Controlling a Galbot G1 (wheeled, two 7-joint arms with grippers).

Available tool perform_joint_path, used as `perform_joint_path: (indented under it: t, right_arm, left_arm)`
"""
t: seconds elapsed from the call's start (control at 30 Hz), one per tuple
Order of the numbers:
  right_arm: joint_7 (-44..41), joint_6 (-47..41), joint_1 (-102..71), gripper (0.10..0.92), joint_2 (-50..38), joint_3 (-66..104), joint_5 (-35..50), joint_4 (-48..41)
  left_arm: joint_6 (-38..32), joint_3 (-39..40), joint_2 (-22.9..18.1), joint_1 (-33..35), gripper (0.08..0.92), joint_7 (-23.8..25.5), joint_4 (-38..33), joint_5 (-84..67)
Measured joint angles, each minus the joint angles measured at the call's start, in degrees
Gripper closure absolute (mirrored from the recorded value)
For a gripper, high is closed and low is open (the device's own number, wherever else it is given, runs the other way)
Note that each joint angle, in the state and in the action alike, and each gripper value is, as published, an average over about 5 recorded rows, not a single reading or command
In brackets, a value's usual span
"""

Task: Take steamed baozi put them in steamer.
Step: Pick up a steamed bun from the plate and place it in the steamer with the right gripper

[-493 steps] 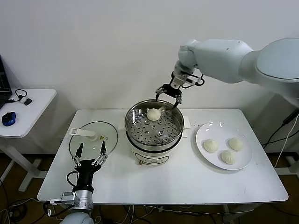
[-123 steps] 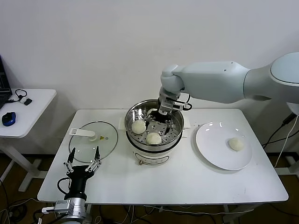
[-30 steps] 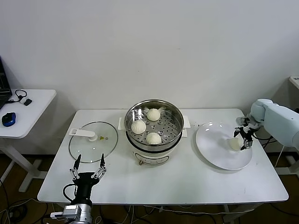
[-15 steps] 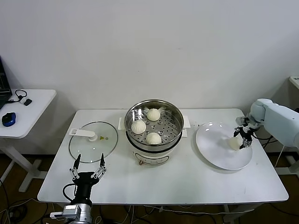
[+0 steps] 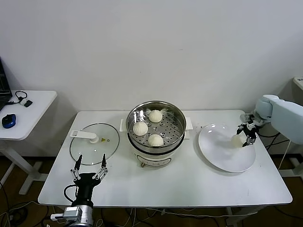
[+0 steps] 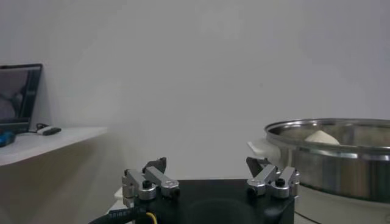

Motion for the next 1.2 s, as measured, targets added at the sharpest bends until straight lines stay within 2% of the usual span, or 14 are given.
perform_joint_path:
  t: [0.37, 0.7, 1.0, 1.2]
  right_arm:
    - [-0.1, -2.2, 16.7, 0.342, 0.2, -13.3, 9.1, 12.9]
    - [0.7, -6.6, 30.8, 0.346, 4.6, -21.0, 20.6, 23.5]
    - [2.4, -12.5, 36.9, 0.347, 12.2, -23.0, 32.3, 26.9]
    - [3.8, -15.9, 36.5, 0.347, 17.6, -22.5, 36.8, 26.7]
  left_arm:
    - [0.6, 0.1, 0.3, -0.4, 0.177, 0.1, -0.8, -1.2]
    - [1.5, 0.2, 1.7, -0.8, 0.177, 0.4, -2.0, -2.4]
    - [1.7, -0.3, 2.1, -1.1, 0.177, 0.5, -2.5, -3.6]
    - [1.7, -0.5, 2.2, -1.0, 0.177, 0.5, -2.9, -4.0]
